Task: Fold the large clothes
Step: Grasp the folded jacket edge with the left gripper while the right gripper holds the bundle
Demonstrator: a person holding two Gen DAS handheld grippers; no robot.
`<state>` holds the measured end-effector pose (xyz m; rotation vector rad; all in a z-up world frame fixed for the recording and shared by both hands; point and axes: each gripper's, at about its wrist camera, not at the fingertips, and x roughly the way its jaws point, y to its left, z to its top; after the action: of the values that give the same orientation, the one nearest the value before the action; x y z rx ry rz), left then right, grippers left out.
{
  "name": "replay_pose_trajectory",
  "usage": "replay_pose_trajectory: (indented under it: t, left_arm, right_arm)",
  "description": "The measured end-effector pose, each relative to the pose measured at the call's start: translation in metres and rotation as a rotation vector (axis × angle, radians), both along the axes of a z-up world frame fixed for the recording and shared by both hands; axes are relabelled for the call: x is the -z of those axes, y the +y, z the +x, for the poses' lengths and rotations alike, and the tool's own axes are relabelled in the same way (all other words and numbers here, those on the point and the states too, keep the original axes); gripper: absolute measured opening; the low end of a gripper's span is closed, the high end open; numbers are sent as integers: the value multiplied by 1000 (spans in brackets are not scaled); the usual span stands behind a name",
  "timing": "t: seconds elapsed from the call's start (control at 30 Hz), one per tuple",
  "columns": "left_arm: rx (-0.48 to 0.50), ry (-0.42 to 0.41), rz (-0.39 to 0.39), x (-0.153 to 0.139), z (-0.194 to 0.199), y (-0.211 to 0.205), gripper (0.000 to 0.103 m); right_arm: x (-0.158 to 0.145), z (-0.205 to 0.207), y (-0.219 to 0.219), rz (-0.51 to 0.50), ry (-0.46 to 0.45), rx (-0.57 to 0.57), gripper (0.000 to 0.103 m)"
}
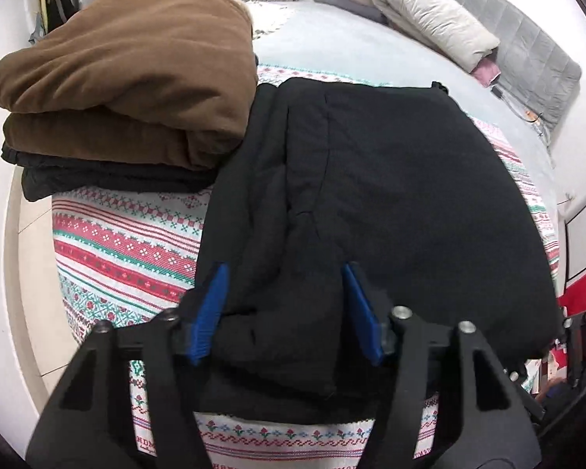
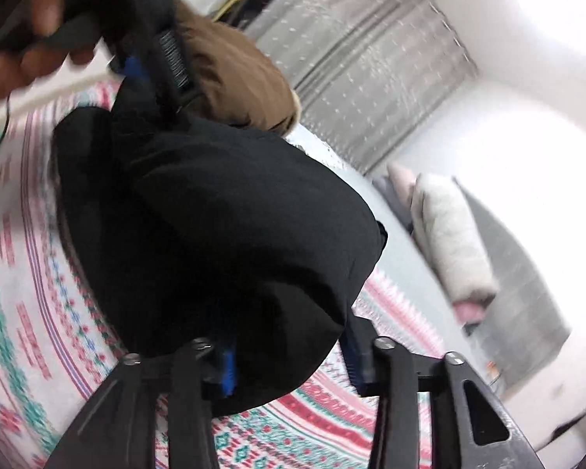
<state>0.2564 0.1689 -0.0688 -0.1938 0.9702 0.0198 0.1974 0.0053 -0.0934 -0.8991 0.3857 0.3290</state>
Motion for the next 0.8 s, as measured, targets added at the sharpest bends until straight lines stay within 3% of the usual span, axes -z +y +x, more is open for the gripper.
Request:
replay_pose_trajectory:
  t: [0.03, 0.1, 0.33, 0.53, 0.8]
  left_arm:
    - [9, 3, -26, 0, -2, 3, 40]
    - [0, 11, -79, 1, -9, 5, 33]
    - [-21, 26, -6, 4, -39, -4, 16]
    - [-5, 31, 36, 16, -50, -10, 16]
    - [0, 42, 33, 17, -41, -14, 17]
  right_arm:
    - [6, -3, 2, -50, -21, -13, 33]
    - [13, -5, 2, -123, -34, -37, 29]
    - [18, -7, 0, -245, -26, -112, 28]
    - [23, 0, -2, -279, 61, -150, 28]
    - [27, -21, -5, -297, 66, -147, 29]
